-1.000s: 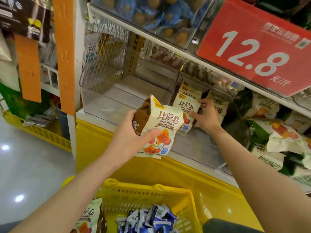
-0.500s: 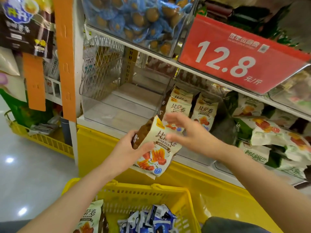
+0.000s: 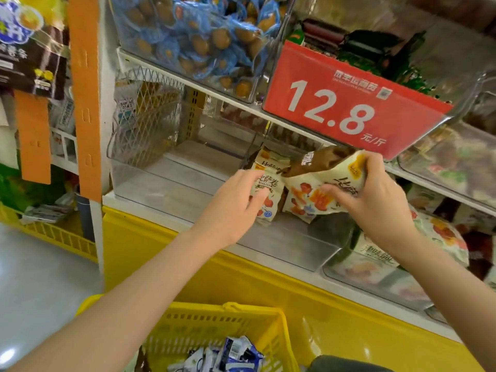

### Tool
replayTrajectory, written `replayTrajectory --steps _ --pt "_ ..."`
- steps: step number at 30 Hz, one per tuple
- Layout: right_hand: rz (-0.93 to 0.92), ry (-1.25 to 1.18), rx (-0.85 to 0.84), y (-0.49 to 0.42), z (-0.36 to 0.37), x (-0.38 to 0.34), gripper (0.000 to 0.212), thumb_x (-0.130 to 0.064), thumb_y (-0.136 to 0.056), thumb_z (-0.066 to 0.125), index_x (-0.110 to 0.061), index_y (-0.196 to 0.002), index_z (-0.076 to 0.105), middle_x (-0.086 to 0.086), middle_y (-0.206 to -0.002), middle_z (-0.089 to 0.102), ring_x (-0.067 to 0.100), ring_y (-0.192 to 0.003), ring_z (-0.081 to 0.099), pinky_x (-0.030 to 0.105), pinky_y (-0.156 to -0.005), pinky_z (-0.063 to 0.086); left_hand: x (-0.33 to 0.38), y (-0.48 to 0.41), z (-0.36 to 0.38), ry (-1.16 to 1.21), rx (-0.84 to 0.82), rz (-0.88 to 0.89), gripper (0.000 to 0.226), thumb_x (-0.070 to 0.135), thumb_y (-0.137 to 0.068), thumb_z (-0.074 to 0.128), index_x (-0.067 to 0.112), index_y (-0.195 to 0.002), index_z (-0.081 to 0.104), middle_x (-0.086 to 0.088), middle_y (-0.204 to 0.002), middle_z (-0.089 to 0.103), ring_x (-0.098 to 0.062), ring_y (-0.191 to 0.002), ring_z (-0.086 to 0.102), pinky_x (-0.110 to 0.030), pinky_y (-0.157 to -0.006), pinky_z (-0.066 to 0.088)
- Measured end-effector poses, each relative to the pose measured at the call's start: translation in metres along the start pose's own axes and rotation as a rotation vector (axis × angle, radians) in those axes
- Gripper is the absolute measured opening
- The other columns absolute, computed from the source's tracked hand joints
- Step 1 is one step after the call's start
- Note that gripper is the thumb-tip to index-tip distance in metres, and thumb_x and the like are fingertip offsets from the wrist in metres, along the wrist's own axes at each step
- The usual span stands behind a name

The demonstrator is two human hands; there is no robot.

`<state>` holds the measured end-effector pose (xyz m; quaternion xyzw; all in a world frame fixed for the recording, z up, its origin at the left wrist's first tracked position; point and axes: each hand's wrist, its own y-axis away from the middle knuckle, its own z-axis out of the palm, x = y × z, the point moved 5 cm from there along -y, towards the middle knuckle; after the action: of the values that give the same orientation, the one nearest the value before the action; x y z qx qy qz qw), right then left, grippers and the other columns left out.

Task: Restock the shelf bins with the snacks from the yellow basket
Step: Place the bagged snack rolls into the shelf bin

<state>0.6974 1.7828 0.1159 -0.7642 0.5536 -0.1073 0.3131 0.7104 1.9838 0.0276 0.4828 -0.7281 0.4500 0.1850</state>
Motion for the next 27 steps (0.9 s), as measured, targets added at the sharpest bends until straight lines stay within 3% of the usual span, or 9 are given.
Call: replayTrajectory --steps 2,6,10,12,15,19,24,27 --pt "0.017 0.200 -0.048 -0.010 0.015 0.020 0.068 -0.063 -0.071 0.059 -0.019 -0.118 0.035 -0.004 -0.090 0.053 0.020 -0.078 0.057 0.032 -0.061 0.046 -0.006 -0.008 0.018 -0.177 -0.061 0.028 0.040 0.035 -0.097 0.037 0.021 -0.134 0.040 0.003 -0.133 0.047 -0.013 -0.119 0.047 -0.031 -0.098 0.040" --pt "0.085 0.465 -0.349 -0.029 0.068 0.056 0.073 -0.058 -0.077 0.063 -0.022 -0.131 0.031 0.005 -0.113 0.058 0.027 -0.099 0.058 0.035 -0.068 0.043 -0.029 -0.007 0.050 -0.477 -0.155 0.081 0.037 0.037 -0.100 0.028 0.020 -0.119 0.055 0.001 -0.116 0.061 -0.015 -0.101 0.058 -0.034 -0.091 0.044" --pt "0.085 0.399 -0.580 -0.037 0.112 0.073 0.075 -0.051 -0.080 0.064 -0.022 -0.138 0.027 0.008 -0.120 0.059 0.026 -0.103 0.059 0.039 -0.079 0.052 -0.038 0.001 0.056 -0.555 -0.074 0.165 0.047 0.039 -0.098 0.023 0.020 -0.100 0.065 0.004 -0.093 0.069 -0.012 -0.084 0.061 -0.032 -0.081 0.044" --pt "0.087 0.329 -0.645 -0.042 0.124 0.075 0.075 -0.042 -0.079 0.069 -0.020 -0.140 0.030 0.010 -0.128 0.055 0.027 -0.112 0.055 0.040 -0.091 0.048 -0.038 0.002 0.056 -0.529 -0.052 0.200 0.048 0.040 -0.097 0.022 0.020 -0.095 0.066 0.005 -0.089 0.069 -0.011 -0.080 0.061 -0.032 -0.078 0.045" --pt "0.010 0.444 -0.545 -0.056 0.128 0.076 0.081 -0.041 -0.076 0.072 -0.020 -0.142 0.032 0.011 -0.141 0.044 0.030 -0.127 0.042 0.041 -0.106 0.036 -0.037 0.003 0.055 -0.511 -0.021 0.241 0.042 0.038 -0.097 0.029 0.020 -0.090 0.066 0.006 -0.085 0.068 -0.010 -0.076 0.060 -0.028 -0.073 0.042" --pt "0.083 0.409 -0.516 -0.055 0.137 0.076 0.077 -0.035 -0.078 0.072 -0.019 -0.141 0.031 0.012 -0.134 0.051 0.031 -0.120 0.050 0.042 -0.097 0.044 -0.036 0.005 0.054 -0.495 -0.022 0.249 0.038 0.037 -0.095 0.034 0.019 -0.092 0.066 0.004 -0.086 0.069 -0.011 -0.079 0.061 -0.029 -0.075 0.044" --pt "0.174 0.243 -0.567 -0.045 0.143 0.079 0.072 -0.027 -0.084 0.067 -0.017 -0.144 0.028 0.010 -0.145 0.041 0.027 -0.131 0.042 0.040 -0.107 0.037 -0.036 0.005 0.055 -0.520 -0.065 0.230 0.036 0.037 -0.097 0.033 0.019 -0.100 0.064 0.003 -0.095 0.068 -0.012 -0.088 0.060 -0.030 -0.081 0.042" --pt "0.165 0.208 -0.480 -0.040 0.133 0.071 0.068 -0.031 -0.088 0.061 -0.017 -0.145 0.026 0.009 -0.147 0.037 0.026 -0.132 0.040 0.040 -0.107 0.038 -0.038 0.004 0.055 -0.542 -0.076 0.224 0.038 0.038 -0.097 0.030 0.020 -0.102 0.063 0.004 -0.097 0.068 -0.013 -0.089 0.059 -0.031 -0.083 0.042"
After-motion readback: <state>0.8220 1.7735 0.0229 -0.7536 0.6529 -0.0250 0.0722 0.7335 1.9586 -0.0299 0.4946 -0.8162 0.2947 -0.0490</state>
